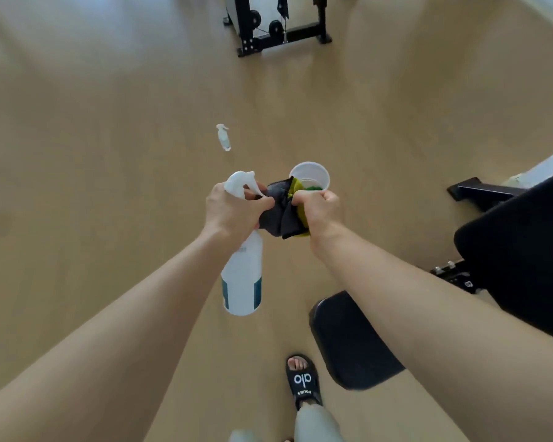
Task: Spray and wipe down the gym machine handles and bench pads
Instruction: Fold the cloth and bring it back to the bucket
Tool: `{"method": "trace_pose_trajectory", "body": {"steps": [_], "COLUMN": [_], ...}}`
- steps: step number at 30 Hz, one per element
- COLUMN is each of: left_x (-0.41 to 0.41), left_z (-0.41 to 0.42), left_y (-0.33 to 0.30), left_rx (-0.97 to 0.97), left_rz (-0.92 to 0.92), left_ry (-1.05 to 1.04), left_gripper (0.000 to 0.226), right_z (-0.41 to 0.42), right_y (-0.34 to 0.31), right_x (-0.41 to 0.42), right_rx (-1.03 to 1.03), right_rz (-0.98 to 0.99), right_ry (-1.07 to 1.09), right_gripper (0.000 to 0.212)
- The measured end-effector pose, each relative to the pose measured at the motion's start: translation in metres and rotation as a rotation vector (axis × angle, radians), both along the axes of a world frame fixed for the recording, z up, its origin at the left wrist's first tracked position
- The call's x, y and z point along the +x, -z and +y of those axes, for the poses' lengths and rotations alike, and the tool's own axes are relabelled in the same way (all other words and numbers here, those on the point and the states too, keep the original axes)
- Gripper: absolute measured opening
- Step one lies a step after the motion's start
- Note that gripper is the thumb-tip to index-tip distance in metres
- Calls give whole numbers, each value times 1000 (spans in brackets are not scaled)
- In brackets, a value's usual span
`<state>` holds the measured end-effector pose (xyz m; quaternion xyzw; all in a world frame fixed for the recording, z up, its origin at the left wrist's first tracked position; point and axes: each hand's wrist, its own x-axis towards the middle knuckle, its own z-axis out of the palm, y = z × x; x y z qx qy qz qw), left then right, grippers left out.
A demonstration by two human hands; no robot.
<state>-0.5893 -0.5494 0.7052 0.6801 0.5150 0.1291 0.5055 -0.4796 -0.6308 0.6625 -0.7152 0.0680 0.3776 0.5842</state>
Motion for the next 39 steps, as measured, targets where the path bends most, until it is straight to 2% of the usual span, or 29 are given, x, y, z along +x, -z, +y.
{"method": "trace_pose_trajectory", "body": {"steps": [4,13,21,29,39], "left_x": [44,121,216,333,456], "left_z": [67,221,315,365,397], "left_y": [24,81,139,239,423], "left_rx": [-16,-111,-124,-141,-131], "left_rz": [23,72,101,143,153], "left_ry": [41,207,380,487,654], "left_gripper": [14,16,14,16,10], "right_z": [56,190,266,308,340], "right_y": [18,63,126,230,408], "right_x": [39,103,174,268,380], "right_rx": [-16,-103,-153,-193,-327], "right_rz": [1,67,129,149,90], "right_ry": [60,224,422,560,649], "right_gripper": [26,31,31,30,28]}}
